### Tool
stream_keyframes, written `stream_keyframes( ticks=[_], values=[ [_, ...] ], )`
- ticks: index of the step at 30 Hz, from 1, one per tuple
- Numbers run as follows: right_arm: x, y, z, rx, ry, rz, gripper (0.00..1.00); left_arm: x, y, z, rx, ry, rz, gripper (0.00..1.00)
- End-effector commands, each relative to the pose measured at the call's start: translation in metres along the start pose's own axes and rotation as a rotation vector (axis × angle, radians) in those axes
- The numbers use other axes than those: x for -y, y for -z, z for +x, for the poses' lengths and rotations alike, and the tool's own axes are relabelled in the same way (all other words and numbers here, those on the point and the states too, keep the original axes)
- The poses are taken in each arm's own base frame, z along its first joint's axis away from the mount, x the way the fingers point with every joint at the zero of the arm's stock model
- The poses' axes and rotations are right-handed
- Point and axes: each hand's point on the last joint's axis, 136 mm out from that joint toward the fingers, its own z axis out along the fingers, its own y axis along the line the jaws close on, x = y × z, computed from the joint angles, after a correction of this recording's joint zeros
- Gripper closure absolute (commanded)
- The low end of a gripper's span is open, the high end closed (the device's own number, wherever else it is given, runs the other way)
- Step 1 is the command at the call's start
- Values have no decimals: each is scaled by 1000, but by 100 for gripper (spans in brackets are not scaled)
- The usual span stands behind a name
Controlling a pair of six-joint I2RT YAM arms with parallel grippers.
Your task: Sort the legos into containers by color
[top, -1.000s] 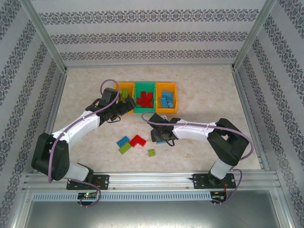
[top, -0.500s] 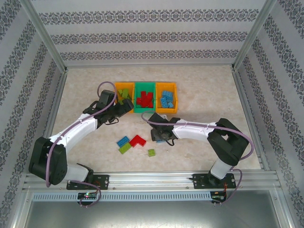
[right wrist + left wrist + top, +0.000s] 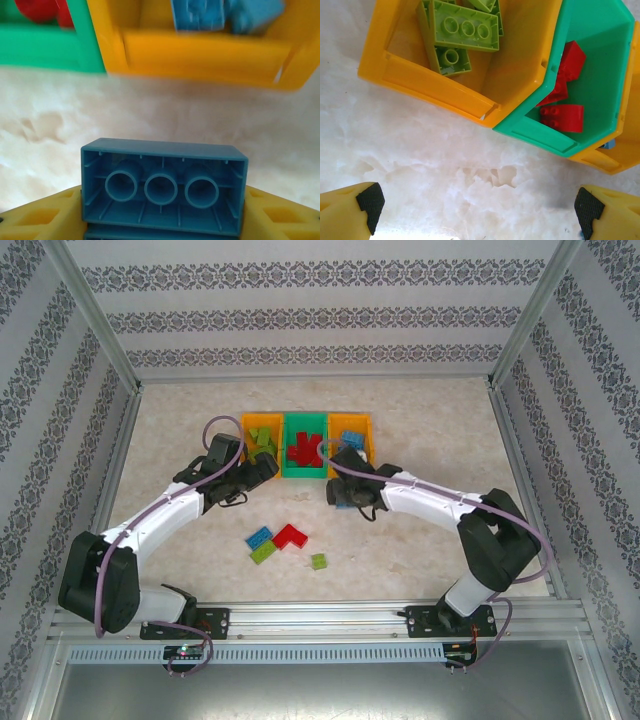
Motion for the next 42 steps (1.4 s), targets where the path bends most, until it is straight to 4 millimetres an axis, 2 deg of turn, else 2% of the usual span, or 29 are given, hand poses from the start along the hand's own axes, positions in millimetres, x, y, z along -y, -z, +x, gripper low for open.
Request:
stream_keyframes(
  ticks=[1,6,12,15,21,27,35,42],
  values=[
    [-7,12,-15,20,39,-44,42,-16,6,2,9,-8,-47,1],
    [-9,6,-5,-21,48,-67,42,-16,8,0,20,-12,-49,1],
    [3,-11,36,-122,77,-22,42,-17,8,1,19,-16,-53,1],
    [10,-19,51,-157,77,7,42,-18,6,2,12,-12,-55,1],
    [9,-30,61,-193,82,21,38,-18,6,3,9,-11,-52,1],
    [8,-39,73,-236,92,24,28,-19,7,3,8,-15,-58,1],
    [11,-32,79,-217,67,24,11,-19,7,4,7,-16,-55,1],
    [11,-25,94,-240,58,36,10,-19,8,5,5,-16,-51,1]
  ],
)
